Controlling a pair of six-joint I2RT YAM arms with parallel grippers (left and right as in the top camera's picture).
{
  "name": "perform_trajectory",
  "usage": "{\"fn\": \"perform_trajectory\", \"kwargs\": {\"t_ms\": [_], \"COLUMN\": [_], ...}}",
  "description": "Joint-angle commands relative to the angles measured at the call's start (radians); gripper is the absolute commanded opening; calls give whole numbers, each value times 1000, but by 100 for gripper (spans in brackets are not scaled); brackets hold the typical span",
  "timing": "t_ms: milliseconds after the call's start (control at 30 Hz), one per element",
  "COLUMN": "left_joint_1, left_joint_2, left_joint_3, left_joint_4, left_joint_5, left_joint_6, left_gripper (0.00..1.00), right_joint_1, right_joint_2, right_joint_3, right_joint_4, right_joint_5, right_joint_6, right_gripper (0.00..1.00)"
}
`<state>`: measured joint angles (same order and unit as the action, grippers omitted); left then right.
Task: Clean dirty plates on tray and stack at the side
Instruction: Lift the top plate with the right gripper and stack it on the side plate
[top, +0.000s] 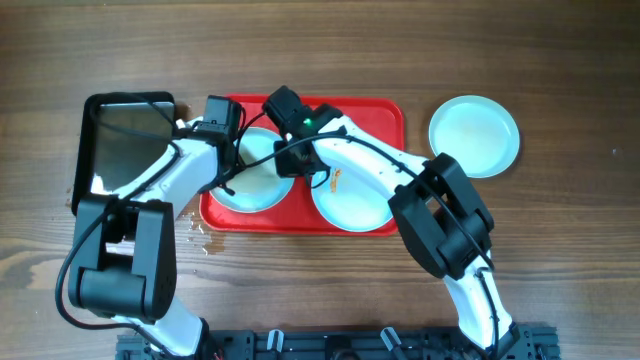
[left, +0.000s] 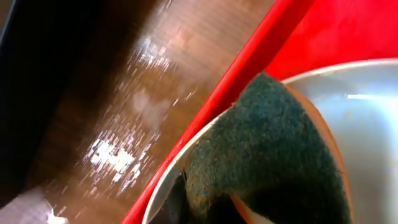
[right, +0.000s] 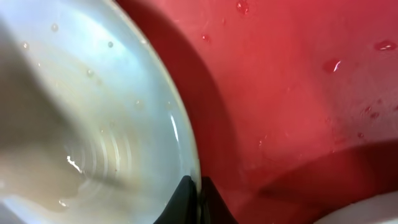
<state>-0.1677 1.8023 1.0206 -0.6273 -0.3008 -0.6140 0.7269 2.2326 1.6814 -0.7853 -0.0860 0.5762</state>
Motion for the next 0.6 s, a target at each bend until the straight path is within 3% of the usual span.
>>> {"fn": "perform_trajectory", "kwargs": {"t_ms": [0,133,200,267,367,467,567], "left_joint_1": [71,72,72,71,72,72,72], "left_joint_2": [-49,-331,-462,-504,-504,-504,-504], "left_joint_3": [26,66,66,64,29,11,11], "left_joint_4": [-139,-224,-329,-396,-443,-443,-439], "left_joint_5": [-229,-130,138,270,297,297,298], "left_joint_6": [0,-48,-48,-48,-48,-48,-48], "left_gripper": [4,4,4,4,4,4,4], "right_joint_1": [-28,-35,-35,-34,-9,38,95], "right_joint_2": [32,19,-30,-101,-255,-333,-340], "right_joint_3": [-21,2,38,64,70,70,70], "right_joint_4": [-32,-21,-40,-43,-39,-30,-27], "right_joint_5": [117,121,195,302,678,930,1116], "right_joint_6": [-4,8,-31,-118,-312,-500,-599], "right_gripper": [4,4,4,4,4,4,5]}}
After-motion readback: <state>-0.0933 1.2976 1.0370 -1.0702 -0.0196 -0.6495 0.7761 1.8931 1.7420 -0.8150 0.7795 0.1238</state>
